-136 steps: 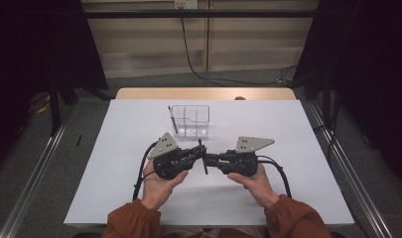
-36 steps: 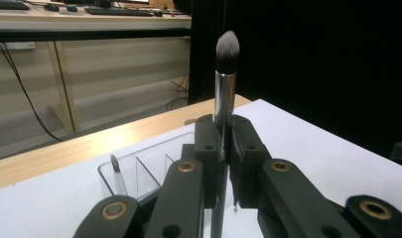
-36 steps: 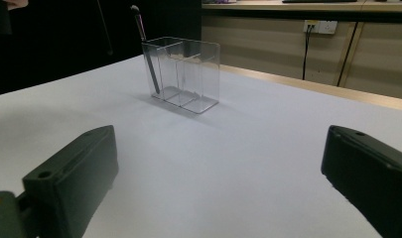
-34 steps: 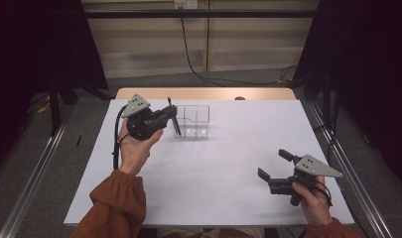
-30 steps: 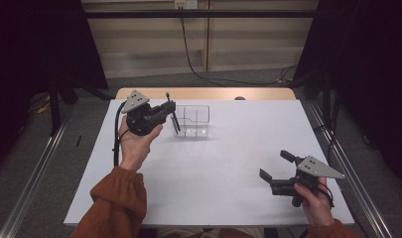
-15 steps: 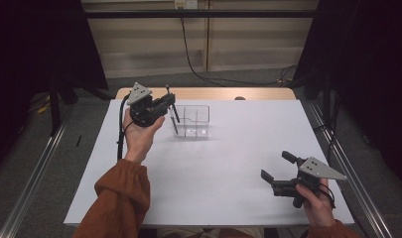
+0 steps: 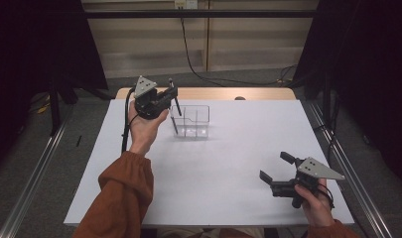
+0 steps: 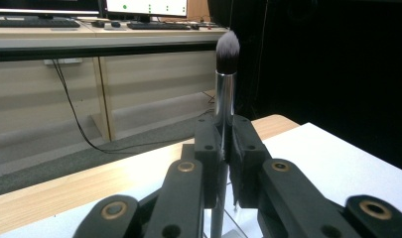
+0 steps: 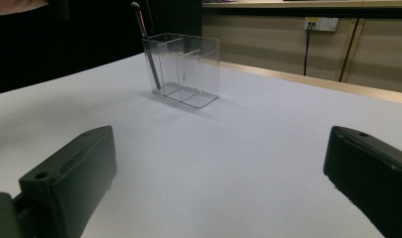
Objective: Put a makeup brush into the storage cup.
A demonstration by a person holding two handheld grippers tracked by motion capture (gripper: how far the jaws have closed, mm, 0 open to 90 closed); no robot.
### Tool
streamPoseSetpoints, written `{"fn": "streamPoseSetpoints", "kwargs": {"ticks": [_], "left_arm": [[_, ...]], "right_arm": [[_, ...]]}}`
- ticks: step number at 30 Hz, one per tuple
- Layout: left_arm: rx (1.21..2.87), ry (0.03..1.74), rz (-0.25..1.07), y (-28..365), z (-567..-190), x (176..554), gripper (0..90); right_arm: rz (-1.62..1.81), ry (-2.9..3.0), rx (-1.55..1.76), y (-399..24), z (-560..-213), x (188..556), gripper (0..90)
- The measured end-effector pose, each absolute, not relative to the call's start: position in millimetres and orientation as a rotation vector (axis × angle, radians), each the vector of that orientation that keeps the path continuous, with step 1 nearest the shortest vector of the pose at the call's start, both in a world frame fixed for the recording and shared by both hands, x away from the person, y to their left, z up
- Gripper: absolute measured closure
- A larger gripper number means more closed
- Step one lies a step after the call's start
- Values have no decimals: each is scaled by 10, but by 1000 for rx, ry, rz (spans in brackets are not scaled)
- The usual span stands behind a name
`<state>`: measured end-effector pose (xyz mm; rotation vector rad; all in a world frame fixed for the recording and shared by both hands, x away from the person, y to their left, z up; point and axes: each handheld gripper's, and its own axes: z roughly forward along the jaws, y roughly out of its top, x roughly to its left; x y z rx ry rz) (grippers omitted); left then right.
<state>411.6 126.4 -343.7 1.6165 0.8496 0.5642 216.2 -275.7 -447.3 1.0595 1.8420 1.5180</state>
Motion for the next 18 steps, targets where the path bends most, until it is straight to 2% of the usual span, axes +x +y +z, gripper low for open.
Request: {"fn": "streamPoseSetpoints", "kwargs": {"ticks": [18], "left_arm": [[1684,856,549,1140,-3617,4181,837]], "right_arm": [[1522,1842,1050,-2763,-4471,2163,0]]}}
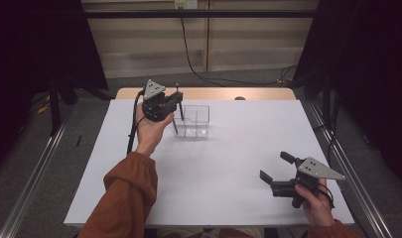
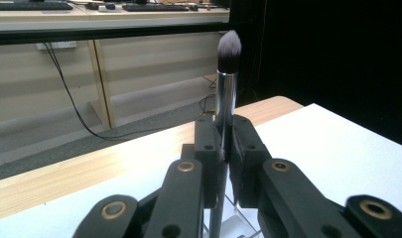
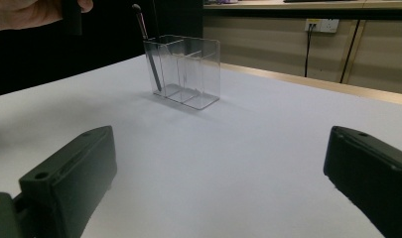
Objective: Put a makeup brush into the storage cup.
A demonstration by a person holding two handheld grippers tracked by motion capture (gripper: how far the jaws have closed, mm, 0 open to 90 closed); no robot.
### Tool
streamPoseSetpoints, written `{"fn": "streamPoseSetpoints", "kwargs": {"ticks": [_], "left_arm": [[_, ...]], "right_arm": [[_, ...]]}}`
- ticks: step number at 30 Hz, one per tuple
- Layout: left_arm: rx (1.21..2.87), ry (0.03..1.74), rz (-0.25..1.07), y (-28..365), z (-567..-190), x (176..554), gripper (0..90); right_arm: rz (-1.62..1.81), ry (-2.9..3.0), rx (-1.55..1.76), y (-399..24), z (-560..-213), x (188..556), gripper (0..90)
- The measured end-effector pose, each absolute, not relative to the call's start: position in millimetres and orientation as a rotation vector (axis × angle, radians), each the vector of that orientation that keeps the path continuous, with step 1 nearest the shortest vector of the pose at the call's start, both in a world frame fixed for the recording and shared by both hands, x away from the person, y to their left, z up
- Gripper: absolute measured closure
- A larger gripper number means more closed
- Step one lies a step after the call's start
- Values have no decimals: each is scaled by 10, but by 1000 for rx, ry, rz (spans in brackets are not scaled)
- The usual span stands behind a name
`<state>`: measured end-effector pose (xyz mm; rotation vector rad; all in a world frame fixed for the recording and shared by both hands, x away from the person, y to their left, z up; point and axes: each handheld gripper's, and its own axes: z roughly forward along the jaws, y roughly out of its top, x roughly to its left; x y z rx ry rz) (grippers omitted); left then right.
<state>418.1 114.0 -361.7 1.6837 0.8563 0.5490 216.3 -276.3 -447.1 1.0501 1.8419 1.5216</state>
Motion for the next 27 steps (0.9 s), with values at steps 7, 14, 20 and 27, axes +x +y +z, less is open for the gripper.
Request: {"fn": "streamPoseSetpoints", "kwargs": {"ticks": [7,14,20,27], "left_arm": [[1694,866,534,1139,-3662,4178,836],[1705,870,542,1095,-3675,4148,831],[1716,879,539,1090,-3751,4155,830],[1727,883,534,1079,-3796,4169,829]], "right_arm": [[1523,1843,1050,-2760,-4471,2162,0],[1525,1838,1050,-2756,-4468,2163,0],[1528,1836,1050,-2758,-4466,2161,0],[1529,1837,1046,-2750,-4469,2166,0]]}}
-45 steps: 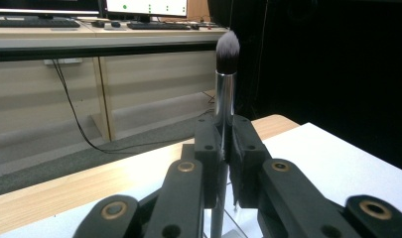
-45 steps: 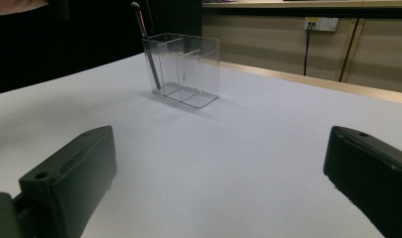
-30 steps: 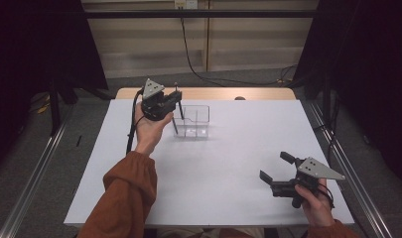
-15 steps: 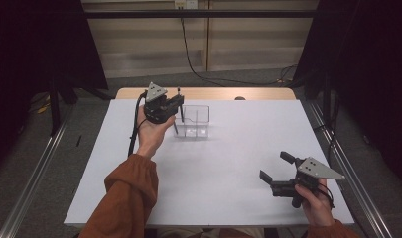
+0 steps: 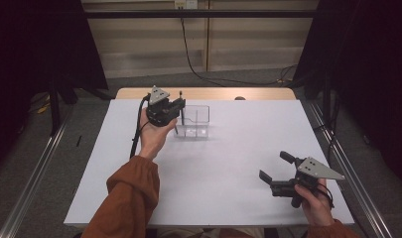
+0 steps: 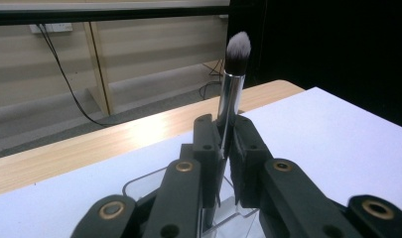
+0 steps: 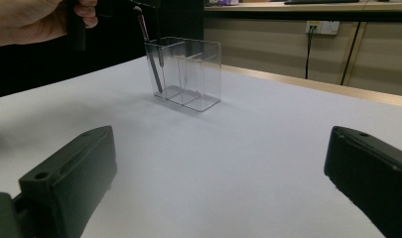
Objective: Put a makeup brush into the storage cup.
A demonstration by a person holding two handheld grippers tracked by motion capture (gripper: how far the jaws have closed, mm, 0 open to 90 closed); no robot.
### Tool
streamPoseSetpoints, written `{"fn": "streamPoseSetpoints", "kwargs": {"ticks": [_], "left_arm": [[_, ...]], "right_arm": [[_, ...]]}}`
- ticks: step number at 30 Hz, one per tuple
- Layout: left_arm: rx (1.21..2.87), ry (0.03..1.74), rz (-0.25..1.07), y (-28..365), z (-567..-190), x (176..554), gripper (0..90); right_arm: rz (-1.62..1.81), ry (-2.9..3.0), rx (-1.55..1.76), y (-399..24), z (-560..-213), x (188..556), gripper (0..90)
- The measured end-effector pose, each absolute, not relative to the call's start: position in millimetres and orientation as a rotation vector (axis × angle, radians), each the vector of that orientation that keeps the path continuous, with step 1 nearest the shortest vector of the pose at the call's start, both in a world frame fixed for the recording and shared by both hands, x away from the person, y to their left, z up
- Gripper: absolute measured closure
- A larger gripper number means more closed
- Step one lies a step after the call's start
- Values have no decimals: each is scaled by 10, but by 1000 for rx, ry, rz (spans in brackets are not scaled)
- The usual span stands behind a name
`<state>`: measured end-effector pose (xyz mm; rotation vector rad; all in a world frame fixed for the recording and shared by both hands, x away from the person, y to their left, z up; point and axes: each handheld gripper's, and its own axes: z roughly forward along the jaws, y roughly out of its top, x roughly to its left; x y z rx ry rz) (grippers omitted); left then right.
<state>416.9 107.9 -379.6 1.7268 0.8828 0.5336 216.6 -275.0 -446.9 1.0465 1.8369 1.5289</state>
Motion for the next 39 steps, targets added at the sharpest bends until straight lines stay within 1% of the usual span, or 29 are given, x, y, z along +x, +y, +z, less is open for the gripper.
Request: {"fn": "streamPoseSetpoints", "kwargs": {"ticks": [5,8,18,25,27,29,33,35,37,39], "left_arm": [[1731,894,522,1093,-3840,4182,831],[1757,875,538,1056,-3845,4169,825],[1747,906,515,1096,-3927,4214,823],[1739,920,504,1116,-3955,4233,767],[1723,931,504,1126,-3961,4234,718],[1717,922,515,1139,-3958,4234,689],[1699,911,551,1150,-3929,4221,586],[1696,902,581,1145,-3916,4210,566],[1688,905,581,1141,-3908,4203,501],[1680,897,580,1145,-3899,4199,455]], "right_arm": [[1534,1832,1049,-2753,-4467,2165,0],[1533,1833,1050,-2754,-4469,2167,0],[1536,1832,1046,-2751,-4467,2167,0],[1540,1829,1050,-2756,-4467,2168,0],[1542,1827,1050,-2757,-4466,2168,0],[1547,1823,1053,-2755,-4465,2165,0],[1548,1821,1053,-2757,-4465,2166,0],[1547,1820,1054,-2758,-4465,2167,0],[1549,1819,1054,-2759,-4465,2167,0],[1550,1817,1053,-2761,-4462,2164,0]]}}
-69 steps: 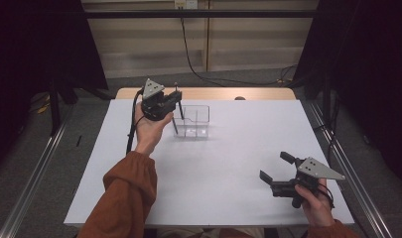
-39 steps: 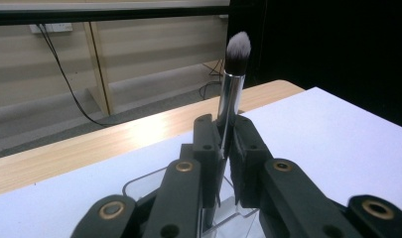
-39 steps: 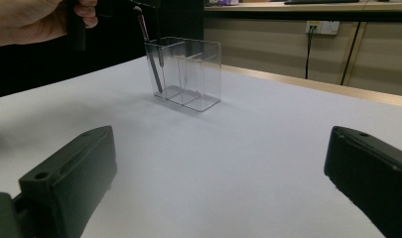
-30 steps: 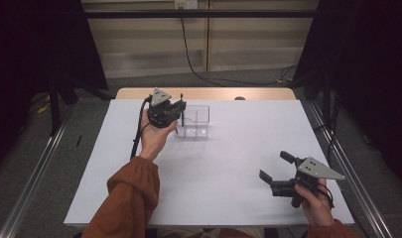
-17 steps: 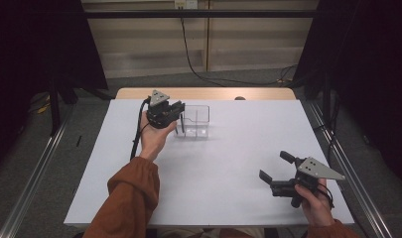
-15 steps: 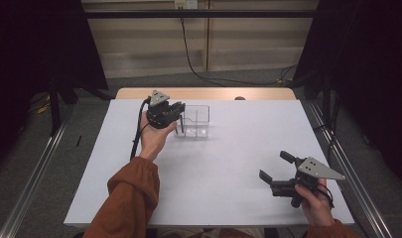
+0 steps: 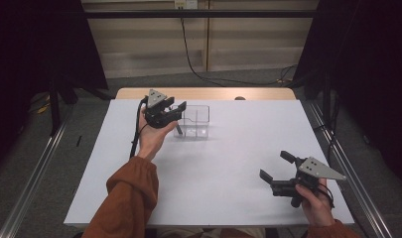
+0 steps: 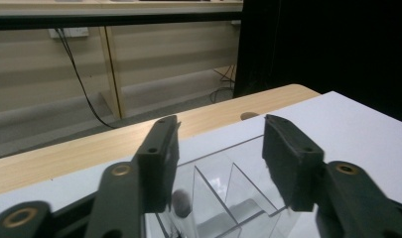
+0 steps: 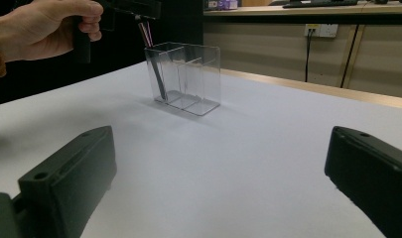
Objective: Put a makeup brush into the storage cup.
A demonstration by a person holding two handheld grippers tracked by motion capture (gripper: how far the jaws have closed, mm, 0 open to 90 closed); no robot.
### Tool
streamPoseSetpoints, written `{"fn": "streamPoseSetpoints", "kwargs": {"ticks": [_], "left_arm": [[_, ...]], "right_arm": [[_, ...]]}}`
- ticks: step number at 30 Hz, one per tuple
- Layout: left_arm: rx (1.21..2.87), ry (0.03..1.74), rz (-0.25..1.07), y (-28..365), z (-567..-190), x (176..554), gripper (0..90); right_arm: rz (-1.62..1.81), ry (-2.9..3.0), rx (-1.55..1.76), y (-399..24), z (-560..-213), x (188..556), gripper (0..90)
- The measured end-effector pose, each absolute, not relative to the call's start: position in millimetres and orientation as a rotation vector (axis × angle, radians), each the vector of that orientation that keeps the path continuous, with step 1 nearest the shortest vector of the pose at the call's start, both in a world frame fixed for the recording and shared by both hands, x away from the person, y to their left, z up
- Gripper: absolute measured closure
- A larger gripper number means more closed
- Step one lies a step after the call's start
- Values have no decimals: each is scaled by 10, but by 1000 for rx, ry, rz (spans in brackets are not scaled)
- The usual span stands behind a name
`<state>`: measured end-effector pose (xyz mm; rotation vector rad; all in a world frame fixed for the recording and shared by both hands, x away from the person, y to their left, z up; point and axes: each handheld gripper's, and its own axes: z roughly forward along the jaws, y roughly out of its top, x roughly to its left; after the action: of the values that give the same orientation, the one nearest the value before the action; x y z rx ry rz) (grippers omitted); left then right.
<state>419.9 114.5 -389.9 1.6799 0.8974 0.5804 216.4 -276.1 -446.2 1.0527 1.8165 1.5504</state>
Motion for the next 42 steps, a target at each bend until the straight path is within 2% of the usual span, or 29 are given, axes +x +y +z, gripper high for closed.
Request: {"fn": "streamPoseSetpoints", "kwargs": {"ticks": [9,17,25,42], "left_arm": [[1652,875,574,1204,-3852,4195,194],[1633,865,552,1263,-3782,4131,69],[1615,865,543,1342,-3707,4045,23],[1591,837,577,1706,-3616,3705,15]], "right_arm": [[1557,1790,1078,-2798,-4463,2157,0],[1552,1777,1089,-2840,-4472,2159,0],[1523,1775,1095,-2878,-4489,2163,0],[1490,1741,1105,-2951,-4474,2127,0]]}}
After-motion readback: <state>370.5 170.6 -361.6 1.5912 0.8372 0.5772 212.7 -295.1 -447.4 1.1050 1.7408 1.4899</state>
